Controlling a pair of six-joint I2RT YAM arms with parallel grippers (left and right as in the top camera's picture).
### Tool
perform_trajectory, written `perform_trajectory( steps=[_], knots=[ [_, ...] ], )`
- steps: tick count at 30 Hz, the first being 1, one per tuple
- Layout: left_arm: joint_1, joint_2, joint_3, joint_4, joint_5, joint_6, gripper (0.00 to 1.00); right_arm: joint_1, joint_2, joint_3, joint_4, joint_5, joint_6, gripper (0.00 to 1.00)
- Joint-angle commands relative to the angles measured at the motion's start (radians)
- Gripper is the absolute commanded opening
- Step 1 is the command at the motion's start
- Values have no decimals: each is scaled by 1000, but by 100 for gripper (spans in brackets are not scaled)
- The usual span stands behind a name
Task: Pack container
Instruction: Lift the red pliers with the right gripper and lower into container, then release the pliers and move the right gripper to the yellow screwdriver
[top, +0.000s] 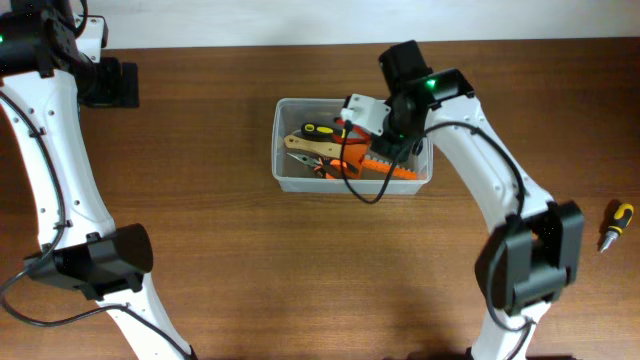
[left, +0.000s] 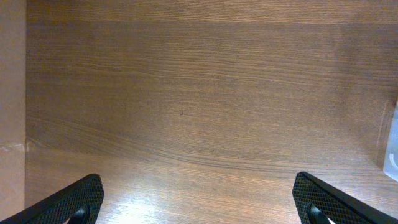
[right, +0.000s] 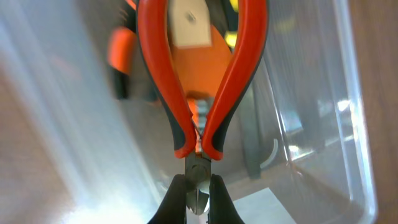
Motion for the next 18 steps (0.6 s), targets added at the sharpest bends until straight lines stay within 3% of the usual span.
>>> perform_trajectory(
  steps=[1, 7, 8, 9, 14, 18],
  knots=[
    [6, -5, 2, 2, 11, -12, 99, -78, 72, 11, 28, -6, -41, 4],
    [6, -5, 2, 2, 11, -12, 99, -154, 134, 11, 77, -158, -8, 4],
    [6, -5, 2, 2, 11, -12, 99, -160, 142, 11, 86, -180, -8, 11],
    [6, -5, 2, 2, 11, -12, 99, -160, 144, 11, 93, -183, -7, 99],
    [6, -5, 2, 2, 11, -12, 99, -148, 142, 15, 96, -170, 23, 99],
    [6, -5, 2, 2, 11, -12, 99, -137, 131, 31, 87, -140, 201, 98]
  ],
)
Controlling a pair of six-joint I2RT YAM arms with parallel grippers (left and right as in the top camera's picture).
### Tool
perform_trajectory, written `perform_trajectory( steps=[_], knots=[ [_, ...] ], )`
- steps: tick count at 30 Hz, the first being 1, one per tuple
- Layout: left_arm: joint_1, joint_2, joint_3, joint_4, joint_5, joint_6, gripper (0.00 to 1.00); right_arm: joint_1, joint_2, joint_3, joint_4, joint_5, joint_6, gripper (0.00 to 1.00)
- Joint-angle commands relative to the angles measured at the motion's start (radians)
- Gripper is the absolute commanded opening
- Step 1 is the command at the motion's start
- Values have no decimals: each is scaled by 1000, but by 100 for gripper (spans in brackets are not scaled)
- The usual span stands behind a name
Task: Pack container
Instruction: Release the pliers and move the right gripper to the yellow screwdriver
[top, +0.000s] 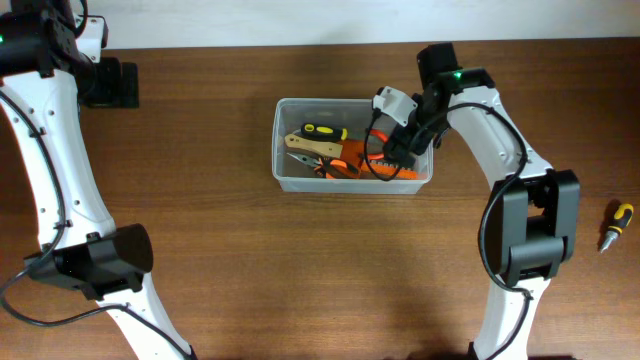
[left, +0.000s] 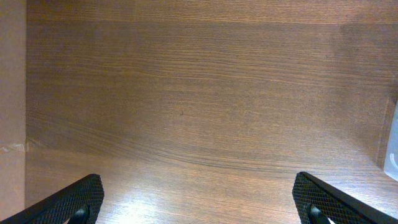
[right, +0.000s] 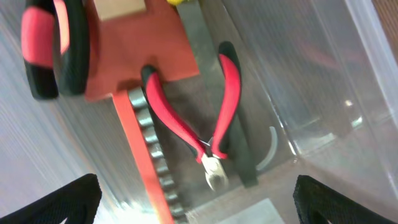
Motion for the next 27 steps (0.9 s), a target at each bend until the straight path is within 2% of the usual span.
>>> perform_trajectory(
  steps=[1, 4, 8, 12, 16, 19, 21, 22, 27],
  knots=[
    [6, -5, 2, 2, 11, -12, 99, 11, -16, 37, -17, -9, 196, 99],
    [6, -5, 2, 2, 11, -12, 99, -7, -54, 74, -101, -8, 345, 99],
    [6, -5, 2, 2, 11, -12, 99, -80, -95, 128, -224, -10, 439, 99],
    [6, -5, 2, 2, 11, -12, 99, -240, -142, 175, -333, -126, 570, 99],
    [6, -5, 2, 2, 11, -12, 99, -464, -164, 177, -381, -144, 848, 99],
    [6, -5, 2, 2, 11, -12, 99, -590, -156, 174, -389, -142, 901, 98],
    [6, -5, 2, 2, 11, -12, 99, -660, -154, 163, -395, -90, 899, 99],
    [6, -5, 2, 2, 11, -12, 99, -704, -154, 156, -396, -27, 900, 92],
    [6, -5, 2, 2, 11, -12, 99, -806, -154, 89, -374, 281, 1012, 92]
  ],
)
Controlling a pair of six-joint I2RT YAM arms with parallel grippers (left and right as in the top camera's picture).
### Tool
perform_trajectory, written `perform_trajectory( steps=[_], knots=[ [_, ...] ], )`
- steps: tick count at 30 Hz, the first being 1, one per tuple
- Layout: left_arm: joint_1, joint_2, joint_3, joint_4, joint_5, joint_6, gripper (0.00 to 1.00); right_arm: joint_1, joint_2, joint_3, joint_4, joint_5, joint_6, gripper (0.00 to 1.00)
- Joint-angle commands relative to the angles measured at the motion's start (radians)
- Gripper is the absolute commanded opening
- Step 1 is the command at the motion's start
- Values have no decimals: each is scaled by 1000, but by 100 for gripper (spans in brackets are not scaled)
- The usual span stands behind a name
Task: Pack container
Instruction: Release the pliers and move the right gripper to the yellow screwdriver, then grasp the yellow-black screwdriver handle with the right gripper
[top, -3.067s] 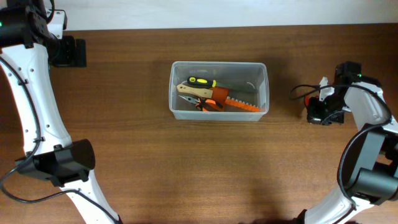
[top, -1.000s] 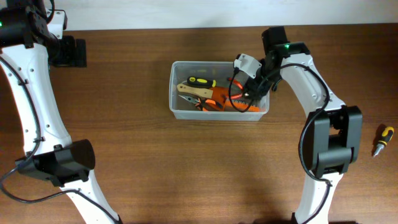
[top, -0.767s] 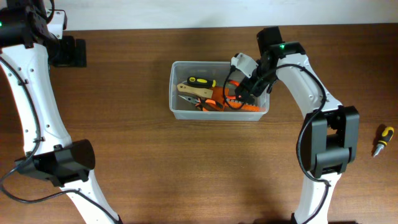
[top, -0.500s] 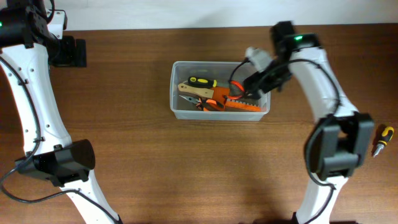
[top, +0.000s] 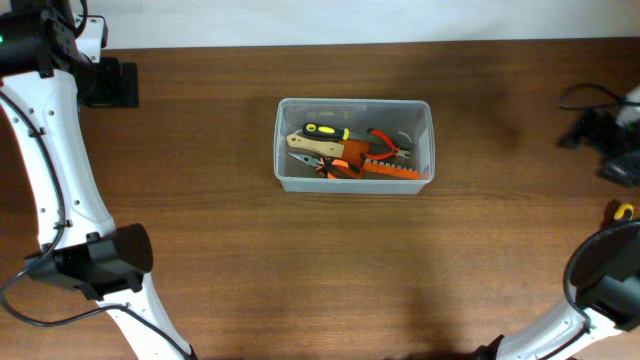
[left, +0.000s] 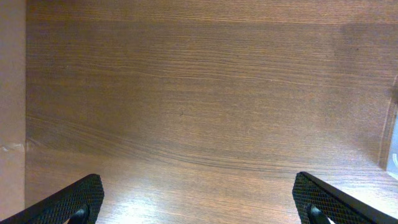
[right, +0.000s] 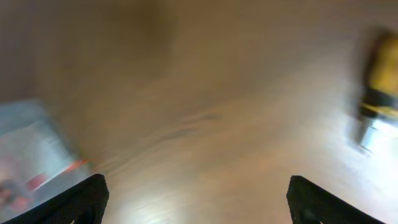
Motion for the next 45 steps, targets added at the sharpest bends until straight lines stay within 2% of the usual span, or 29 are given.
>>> perform_trajectory(
  steps=[1, 9, 17, 25, 27, 36, 38, 42, 45],
  knots=[
    [6, -5, 2, 2, 11, -12, 99, -58, -12, -69, 27, 259, 132, 92],
    [6, -5, 2, 2, 11, -12, 99, -130, -11, -296, 225, 280, 133, 98],
    [6, -5, 2, 2, 11, -12, 99, -220, -11, -460, 365, 233, 117, 97],
    [6, -5, 2, 2, 11, -12, 99, -223, -11, -476, 455, 221, 109, 97],
    [6, -5, 2, 2, 11, -12, 99, -223, -5, -476, 496, 223, 76, 93],
    [6, -5, 2, 2, 11, -12, 99, -223, 73, -476, 647, 232, 30, 91],
    [6, -5, 2, 2, 11, -12, 99, -223, 95, -476, 665, 232, 31, 85],
    [6, -5, 2, 2, 11, -12, 99, -223, 141, -476, 681, 231, 32, 84],
    [6, -5, 2, 2, 11, -12, 99, -223, 161, -476, 690, 224, 34, 76]
  ],
)
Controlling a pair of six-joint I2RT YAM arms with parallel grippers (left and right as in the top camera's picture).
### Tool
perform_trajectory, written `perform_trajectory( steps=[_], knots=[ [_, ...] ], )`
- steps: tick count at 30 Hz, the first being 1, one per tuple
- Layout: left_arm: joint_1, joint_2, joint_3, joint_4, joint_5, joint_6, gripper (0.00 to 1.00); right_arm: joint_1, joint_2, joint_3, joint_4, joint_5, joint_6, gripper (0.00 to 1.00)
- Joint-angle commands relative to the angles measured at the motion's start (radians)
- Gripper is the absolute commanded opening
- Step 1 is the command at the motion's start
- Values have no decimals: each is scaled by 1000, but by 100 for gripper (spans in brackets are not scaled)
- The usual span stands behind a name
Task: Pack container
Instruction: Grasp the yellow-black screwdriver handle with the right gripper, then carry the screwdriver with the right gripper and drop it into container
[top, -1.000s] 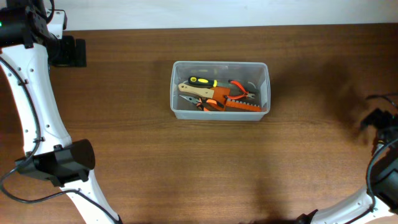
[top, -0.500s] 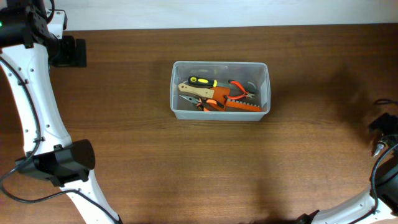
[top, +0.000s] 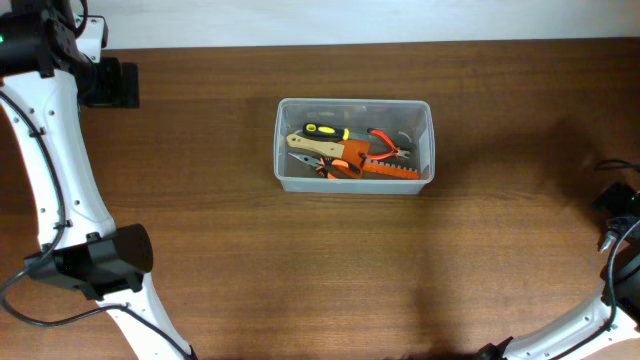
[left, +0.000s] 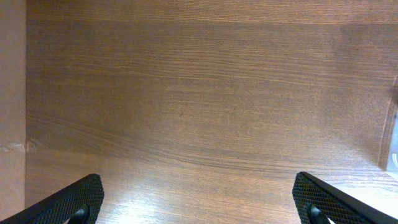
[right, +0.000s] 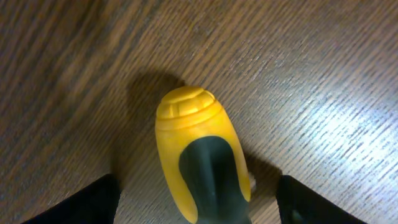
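Note:
The clear plastic container (top: 284, 170) stands mid-table holding red-handled pliers (top: 385, 143), a yellow-black screwdriver (top: 322, 130) and other tools. A second screwdriver with a yellow and black handle (right: 202, 155) lies on the wood at the far right. My right gripper (right: 199, 202) is open low over it, one finger on each side of the handle, apart from it. In the overhead view the right gripper (top: 617, 203) sits at the table's right edge and covers that screwdriver. My left gripper (left: 199, 202) is open over bare wood at the far left.
An orange saw-like tool (top: 392, 171) lies along the container's near wall. The container's corner (left: 393, 146) shows at the right edge of the left wrist view. The left arm (top: 45, 130) stands along the table's left side.
My right gripper was higher at the far right rear with the screwdriver off to one side of its view. Now it is low, open astride the screwdriver's handle. The left arm is unmoved.
My right gripper was shut on the red pliers inside the container. Then it was open, with the pliers lying in the container. Then the arm was away at the table's right edge, and now it straddles the loose screwdriver there.

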Motion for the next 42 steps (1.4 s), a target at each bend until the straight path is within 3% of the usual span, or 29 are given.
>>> perform_trajectory(
  steps=[1, 4, 7, 14, 19, 23, 36, 42],
  knots=[
    [6, -5, 2, 1, 10, -12, 99, 3, 43, -8, 3, -7, -6, 72],
    [6, -5, 2, 1, 10, -12, 99, 3, 44, -8, 2, -9, -5, 64],
    [6, -5, 2, 2, 10, -12, 99, 4, 43, -8, -16, -28, 2, 49],
    [6, -5, 2, 1, 10, -12, 99, 6, 31, 10, -92, -90, 48, 42],
    [6, -5, 2, 2, 10, -12, 99, 12, -31, 34, -113, -283, 48, 29],
    [6, -5, 2, 1, 10, -12, 99, 43, -79, 41, -114, -288, 48, 21],
    [6, -5, 2, 1, 10, -12, 99, 261, -220, 41, -133, -182, 47, 19],
    [6, -5, 2, 1, 10, -12, 99, 471, -333, 41, -133, -183, -32, 7]
  ],
)
